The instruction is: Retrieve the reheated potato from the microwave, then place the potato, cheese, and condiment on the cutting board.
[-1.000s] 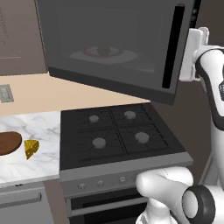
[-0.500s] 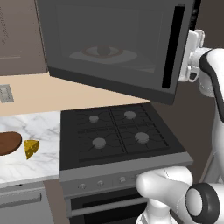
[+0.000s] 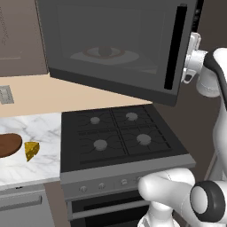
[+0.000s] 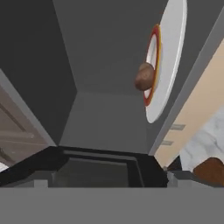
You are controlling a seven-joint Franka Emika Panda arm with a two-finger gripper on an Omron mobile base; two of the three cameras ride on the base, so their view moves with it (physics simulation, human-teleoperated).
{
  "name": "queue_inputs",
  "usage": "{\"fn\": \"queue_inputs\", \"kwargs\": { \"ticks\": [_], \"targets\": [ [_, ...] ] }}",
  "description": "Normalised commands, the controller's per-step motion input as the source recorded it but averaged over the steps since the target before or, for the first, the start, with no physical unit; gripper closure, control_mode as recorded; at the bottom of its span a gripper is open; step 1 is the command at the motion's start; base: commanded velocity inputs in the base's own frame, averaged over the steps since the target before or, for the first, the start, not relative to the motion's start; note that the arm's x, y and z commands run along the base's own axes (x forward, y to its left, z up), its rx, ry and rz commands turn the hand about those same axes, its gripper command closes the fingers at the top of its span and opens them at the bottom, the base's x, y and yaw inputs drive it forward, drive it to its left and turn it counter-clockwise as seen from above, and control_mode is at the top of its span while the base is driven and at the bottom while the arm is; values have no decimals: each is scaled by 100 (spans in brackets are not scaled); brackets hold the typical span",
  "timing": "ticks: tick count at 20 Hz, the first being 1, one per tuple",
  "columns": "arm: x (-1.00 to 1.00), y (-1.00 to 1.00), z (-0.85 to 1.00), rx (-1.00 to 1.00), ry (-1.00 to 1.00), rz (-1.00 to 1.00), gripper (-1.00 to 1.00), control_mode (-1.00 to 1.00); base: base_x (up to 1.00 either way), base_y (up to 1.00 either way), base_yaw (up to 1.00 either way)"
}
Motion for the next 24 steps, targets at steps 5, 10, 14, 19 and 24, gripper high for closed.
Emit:
{"fn": "queue_inputs", "kwargs": {
  "ticks": [5, 10, 14, 19, 24],
  "targets": [
    [-4, 24, 1, 0, -11, 16, -100, -100, 0, 0, 0],
    [-43, 29, 14, 0, -21, 13, -100, -100, 0, 0, 0],
    [-54, 30, 21, -2, -25, 12, -100, -100, 0, 0, 0],
    [-59, 36, 19, -5, -26, 10, -100, -100, 0, 0, 0],
    [-65, 42, 15, -8, -28, 9, -100, -100, 0, 0, 0]
  ]
}}
